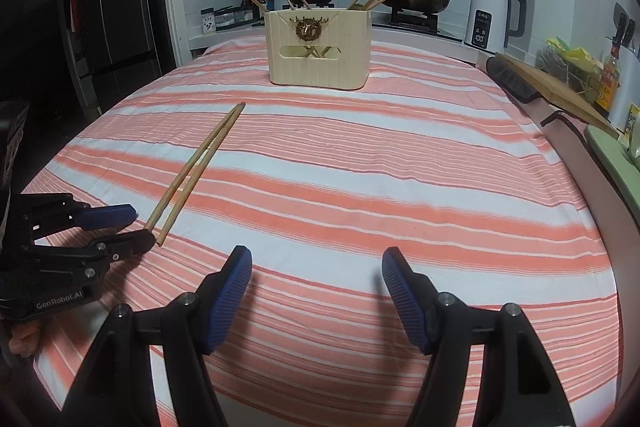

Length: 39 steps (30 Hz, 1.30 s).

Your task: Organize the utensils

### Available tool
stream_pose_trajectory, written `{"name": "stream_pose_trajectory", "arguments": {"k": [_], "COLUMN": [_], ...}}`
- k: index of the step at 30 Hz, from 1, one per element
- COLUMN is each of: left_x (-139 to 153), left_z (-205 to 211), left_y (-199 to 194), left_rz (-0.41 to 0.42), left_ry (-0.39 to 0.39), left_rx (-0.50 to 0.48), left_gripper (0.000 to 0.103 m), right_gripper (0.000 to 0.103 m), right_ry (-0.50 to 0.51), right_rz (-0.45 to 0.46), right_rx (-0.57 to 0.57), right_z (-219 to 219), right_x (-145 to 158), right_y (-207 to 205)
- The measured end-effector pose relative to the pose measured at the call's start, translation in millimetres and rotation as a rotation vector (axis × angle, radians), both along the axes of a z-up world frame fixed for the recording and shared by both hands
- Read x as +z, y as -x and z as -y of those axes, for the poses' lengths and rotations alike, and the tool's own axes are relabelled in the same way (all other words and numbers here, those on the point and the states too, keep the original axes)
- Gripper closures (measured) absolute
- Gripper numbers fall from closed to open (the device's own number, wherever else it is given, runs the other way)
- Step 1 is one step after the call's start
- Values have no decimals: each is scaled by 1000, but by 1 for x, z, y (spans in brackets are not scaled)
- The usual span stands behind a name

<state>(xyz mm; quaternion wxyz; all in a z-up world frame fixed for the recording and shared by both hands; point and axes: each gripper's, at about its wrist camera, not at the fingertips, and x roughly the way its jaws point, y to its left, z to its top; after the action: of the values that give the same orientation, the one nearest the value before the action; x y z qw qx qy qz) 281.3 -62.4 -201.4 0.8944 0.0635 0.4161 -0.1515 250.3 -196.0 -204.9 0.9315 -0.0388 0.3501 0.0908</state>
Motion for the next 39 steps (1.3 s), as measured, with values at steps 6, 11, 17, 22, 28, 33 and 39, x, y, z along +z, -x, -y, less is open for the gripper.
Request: {"name": "stream_pose_trajectory", "arguments": {"k": [6, 11, 17, 22, 28, 33, 39], "left_x": [1, 4, 1, -3, -3, -2, -1], "left_z": [-22, -55, -83, -88, -83, -83, -83], "left_y": [-3, 0, 8, 10, 9, 7, 0], "left_rz": [-2, 2, 11, 12, 11, 4, -8], "left_ry": [50, 89, 84, 93, 76, 73, 72], "left_rx": [111, 209, 286, 317, 302, 297, 267], "left_gripper": [99, 99, 99, 99, 99, 98, 78], "right_gripper": [34, 40, 40, 40, 90, 97, 97], "right_ry": [5, -51, -91, -24, 59, 78, 162], "right_rz": [-8, -82, -149, -181, -173, -163, -147], "right_rx": [88, 188, 238, 237, 152, 54, -95], "right_z": [-20, -49, -98, -137, -119, -78, -8], "right_x": [7, 7, 9, -7, -11, -9, -9], "right_y": [6, -4, -33, -51, -47, -41, -27]}}
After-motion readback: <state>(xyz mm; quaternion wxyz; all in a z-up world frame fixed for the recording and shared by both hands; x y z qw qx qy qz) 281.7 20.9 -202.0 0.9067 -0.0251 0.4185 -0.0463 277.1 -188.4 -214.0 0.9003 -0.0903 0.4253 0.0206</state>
